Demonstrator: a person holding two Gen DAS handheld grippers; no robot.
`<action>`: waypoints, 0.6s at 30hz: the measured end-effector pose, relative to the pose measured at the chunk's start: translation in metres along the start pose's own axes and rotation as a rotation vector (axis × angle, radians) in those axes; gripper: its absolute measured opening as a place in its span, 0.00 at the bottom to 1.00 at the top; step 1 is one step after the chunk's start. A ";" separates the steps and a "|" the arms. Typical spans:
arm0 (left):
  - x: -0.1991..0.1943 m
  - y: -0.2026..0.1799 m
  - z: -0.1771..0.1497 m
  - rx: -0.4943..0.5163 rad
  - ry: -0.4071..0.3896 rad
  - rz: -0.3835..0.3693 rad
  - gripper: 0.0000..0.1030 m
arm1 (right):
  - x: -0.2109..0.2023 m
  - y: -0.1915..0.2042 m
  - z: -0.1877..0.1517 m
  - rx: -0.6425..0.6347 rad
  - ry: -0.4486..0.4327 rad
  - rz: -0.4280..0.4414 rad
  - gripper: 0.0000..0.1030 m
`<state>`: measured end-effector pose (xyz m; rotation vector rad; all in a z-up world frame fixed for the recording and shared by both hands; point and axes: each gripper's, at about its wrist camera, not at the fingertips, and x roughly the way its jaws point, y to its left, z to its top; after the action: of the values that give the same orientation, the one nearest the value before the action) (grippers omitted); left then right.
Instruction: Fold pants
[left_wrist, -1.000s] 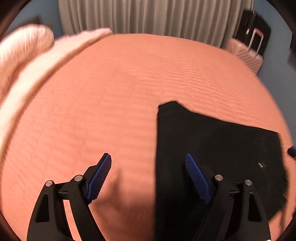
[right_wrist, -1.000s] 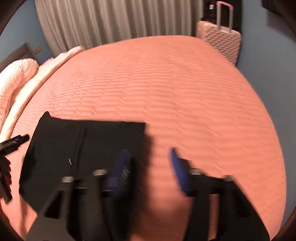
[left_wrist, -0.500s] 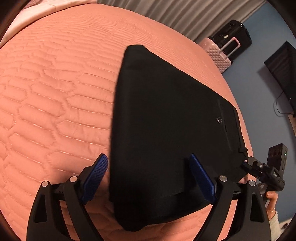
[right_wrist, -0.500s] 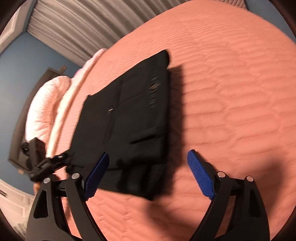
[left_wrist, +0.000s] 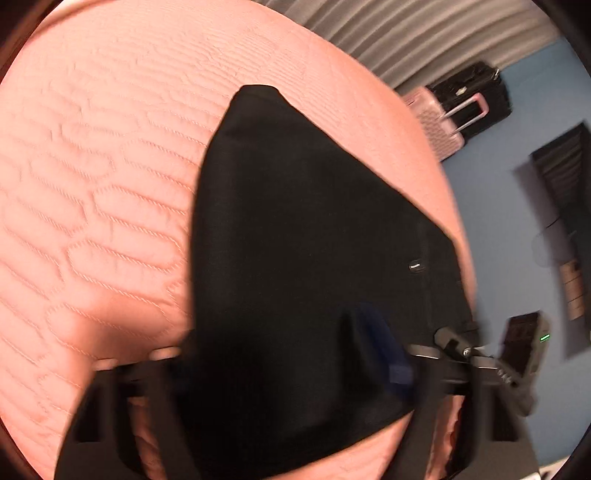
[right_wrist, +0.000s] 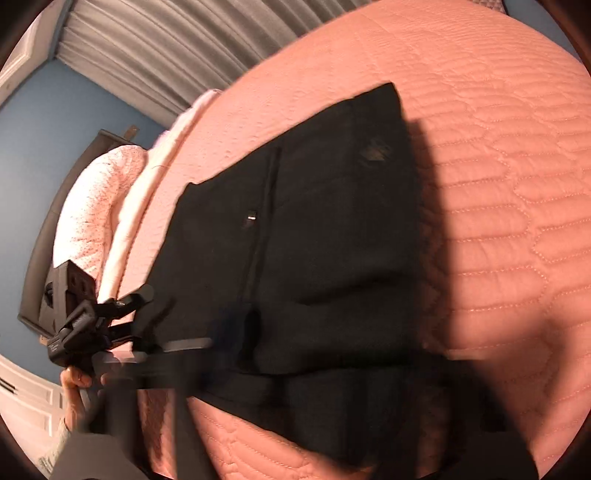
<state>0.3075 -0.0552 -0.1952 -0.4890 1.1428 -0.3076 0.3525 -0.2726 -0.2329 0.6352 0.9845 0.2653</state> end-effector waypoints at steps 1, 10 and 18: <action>-0.003 -0.001 0.002 0.006 -0.006 -0.010 0.21 | -0.003 0.003 0.001 -0.016 -0.006 -0.007 0.24; -0.083 -0.044 -0.010 0.109 -0.086 -0.071 0.15 | -0.091 0.075 -0.020 -0.203 -0.102 -0.035 0.20; -0.135 -0.025 -0.149 0.108 -0.002 -0.036 0.14 | -0.137 0.066 -0.173 -0.152 0.008 -0.082 0.20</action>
<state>0.1174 -0.0446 -0.1240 -0.4145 1.1105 -0.3982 0.1382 -0.2208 -0.1659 0.4547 0.9856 0.2672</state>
